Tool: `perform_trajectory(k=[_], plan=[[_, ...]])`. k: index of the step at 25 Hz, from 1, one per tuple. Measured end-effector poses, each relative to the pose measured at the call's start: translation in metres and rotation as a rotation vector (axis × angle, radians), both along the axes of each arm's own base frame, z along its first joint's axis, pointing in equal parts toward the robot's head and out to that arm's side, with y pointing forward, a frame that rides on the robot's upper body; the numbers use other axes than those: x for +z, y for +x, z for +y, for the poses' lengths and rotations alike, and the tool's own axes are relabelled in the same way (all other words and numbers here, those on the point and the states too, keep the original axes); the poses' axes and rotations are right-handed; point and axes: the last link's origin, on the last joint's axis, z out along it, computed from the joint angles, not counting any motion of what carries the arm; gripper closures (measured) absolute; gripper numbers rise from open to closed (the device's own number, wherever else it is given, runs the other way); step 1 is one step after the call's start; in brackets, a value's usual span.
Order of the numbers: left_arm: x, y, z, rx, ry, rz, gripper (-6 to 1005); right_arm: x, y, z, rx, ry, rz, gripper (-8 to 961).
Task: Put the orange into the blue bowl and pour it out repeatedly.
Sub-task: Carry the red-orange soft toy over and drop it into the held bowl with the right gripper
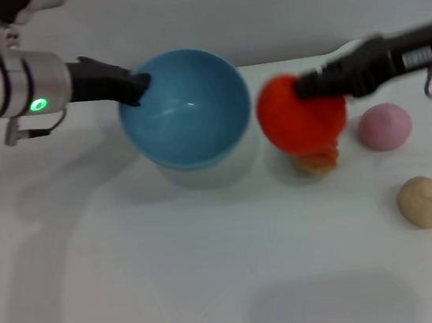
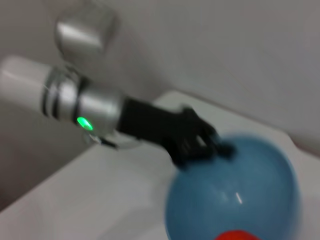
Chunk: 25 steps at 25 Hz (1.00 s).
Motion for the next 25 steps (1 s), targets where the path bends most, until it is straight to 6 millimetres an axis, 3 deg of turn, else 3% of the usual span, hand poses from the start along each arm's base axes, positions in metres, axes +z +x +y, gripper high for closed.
perform_trajectory(k=[2,8,15,25], plan=[[-0.008,0.014,-0.003,-0.029,-0.048,0.012,1001,0.009,-0.022,0.004,0.047,0.016,0.009,878],[-0.013,0.025,-0.007,-0.05,-0.09,0.014,1000,0.008,-0.04,0.012,0.081,0.02,0.014,895],[-0.019,0.03,-0.016,-0.034,-0.168,0.005,1000,-0.008,-0.032,0.027,0.032,0.025,0.018,899],[-0.025,0.034,-0.018,-0.043,-0.185,-0.012,1001,-0.029,-0.033,0.029,0.026,-0.034,0.005,899]])
